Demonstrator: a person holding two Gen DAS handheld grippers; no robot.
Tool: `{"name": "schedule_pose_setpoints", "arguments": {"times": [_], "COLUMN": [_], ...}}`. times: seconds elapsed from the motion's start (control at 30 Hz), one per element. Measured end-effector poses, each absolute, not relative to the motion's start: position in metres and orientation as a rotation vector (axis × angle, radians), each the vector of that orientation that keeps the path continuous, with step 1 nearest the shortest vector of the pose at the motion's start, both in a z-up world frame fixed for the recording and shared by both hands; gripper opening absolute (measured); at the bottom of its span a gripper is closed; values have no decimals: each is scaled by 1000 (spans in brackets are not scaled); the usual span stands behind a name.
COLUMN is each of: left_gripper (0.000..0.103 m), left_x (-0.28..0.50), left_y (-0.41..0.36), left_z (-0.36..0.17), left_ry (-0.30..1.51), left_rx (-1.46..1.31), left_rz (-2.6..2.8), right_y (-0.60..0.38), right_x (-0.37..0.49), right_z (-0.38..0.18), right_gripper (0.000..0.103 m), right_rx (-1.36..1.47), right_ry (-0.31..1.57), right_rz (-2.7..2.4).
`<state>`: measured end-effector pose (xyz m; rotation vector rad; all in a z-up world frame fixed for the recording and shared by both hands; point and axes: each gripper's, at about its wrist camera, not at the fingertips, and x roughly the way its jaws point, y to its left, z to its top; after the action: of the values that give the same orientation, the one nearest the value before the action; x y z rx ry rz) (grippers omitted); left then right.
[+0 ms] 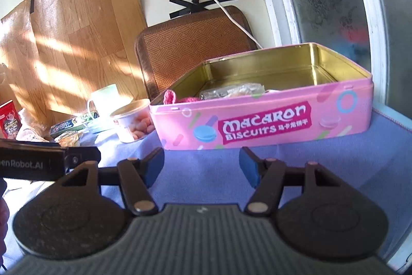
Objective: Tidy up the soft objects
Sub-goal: 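Lower the pink plush into the pink tin and open the left tool, then withdraw both tools from the pink tin back over the table, then grasp the green VIRJOY tissue pack with the right tool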
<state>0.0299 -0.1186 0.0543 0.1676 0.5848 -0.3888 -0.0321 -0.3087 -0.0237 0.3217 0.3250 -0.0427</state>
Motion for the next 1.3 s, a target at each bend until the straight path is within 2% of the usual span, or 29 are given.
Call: {"name": "schedule_pose_setpoints", "arguments": {"times": [0.57,1.03,1.3], "left_gripper": [91,91,92], "left_x": [26,36,40], "left_y": [-55,27,86], "left_z": [32,19,15], "left_ry": [604,626,641], "left_rx": [180,104,-118], "left_rz": [-256,-121,-88], "right_y": [-258,-193,-145], "right_x": [-16,17,66], "right_z": [-12,-6,12], "right_gripper": [67,66,65], "right_rx": [268,166,97], "right_ry": [375,441,469], "right_rz": [60,231,371]}}
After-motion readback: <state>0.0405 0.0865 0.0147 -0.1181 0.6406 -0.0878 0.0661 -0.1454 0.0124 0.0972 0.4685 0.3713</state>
